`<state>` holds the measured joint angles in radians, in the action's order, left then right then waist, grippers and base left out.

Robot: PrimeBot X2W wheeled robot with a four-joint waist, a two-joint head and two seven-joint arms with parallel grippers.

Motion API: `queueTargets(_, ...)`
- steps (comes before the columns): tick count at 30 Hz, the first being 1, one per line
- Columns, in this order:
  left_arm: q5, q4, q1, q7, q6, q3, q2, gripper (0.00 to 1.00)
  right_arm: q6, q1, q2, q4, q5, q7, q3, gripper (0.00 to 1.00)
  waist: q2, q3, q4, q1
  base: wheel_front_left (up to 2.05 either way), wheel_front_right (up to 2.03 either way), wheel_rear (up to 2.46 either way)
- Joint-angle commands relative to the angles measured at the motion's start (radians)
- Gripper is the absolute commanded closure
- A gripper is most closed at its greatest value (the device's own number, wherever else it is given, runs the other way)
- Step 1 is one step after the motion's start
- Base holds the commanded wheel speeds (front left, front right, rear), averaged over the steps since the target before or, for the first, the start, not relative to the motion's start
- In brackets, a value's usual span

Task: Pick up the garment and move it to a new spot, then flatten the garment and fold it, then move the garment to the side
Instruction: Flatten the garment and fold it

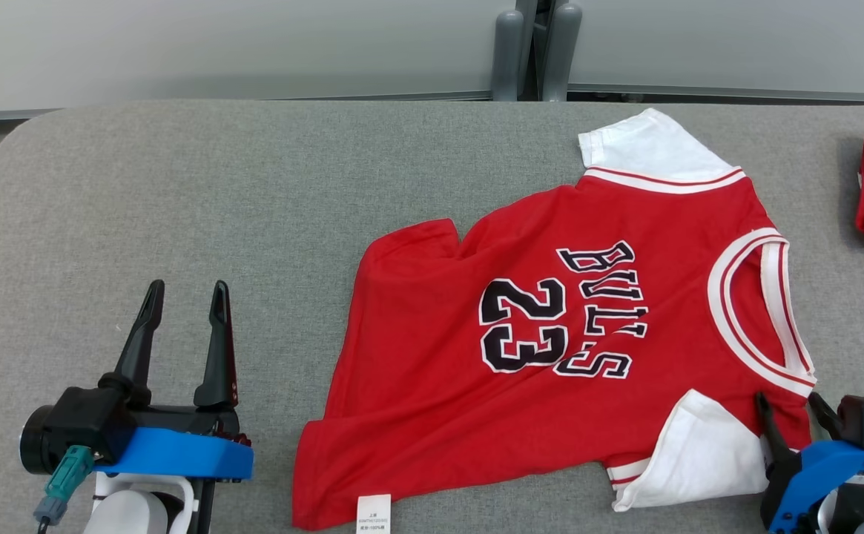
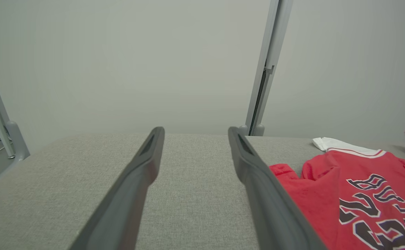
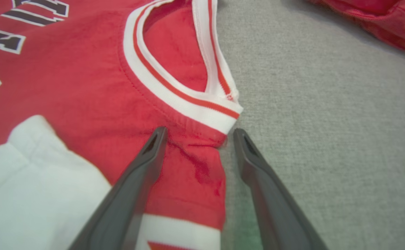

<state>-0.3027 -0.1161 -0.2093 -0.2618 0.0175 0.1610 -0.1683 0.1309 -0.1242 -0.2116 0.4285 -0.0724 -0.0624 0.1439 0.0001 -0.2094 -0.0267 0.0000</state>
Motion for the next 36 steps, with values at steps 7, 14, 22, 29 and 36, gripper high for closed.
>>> queueTargets(7,0.024,-0.016,-0.005,-0.004,-0.018,-0.023,0.016,0.00,0.000,-0.066,-0.024,0.025,-0.034,0.045,-0.039,1.00,-0.0001,0.008,0.006,0.0000,0.00,0.00,0.00)
queueTargets(14,0.033,-0.027,0.025,-0.004,-0.029,-0.044,0.028,0.00,0.000,-0.088,-0.015,-0.061,-0.012,0.163,-0.035,1.00,-0.0001,0.052,0.023,0.0000,0.00,0.00,0.00)
queueTargets(22,0.046,-0.025,0.053,-0.004,-0.039,-0.058,0.043,0.00,0.000,0.034,0.042,-0.282,-0.027,0.162,-0.024,1.00,-0.0001,0.089,0.041,0.0000,0.00,0.00,0.00)
queueTargets(29,0.055,-0.019,0.062,-0.004,-0.048,-0.073,0.047,0.00,0.000,0.125,0.070,-0.429,-0.046,0.109,-0.009,1.00,-0.0001,0.089,0.061,0.0000,0.00,0.00,0.00)
queueTargets(36,0.064,-0.025,0.052,-0.004,-0.058,-0.074,0.055,0.00,0.000,0.148,0.073,-0.470,-0.060,0.084,-0.005,1.00,-0.0001,0.084,0.061,0.0000,0.00,0.00,0.00)
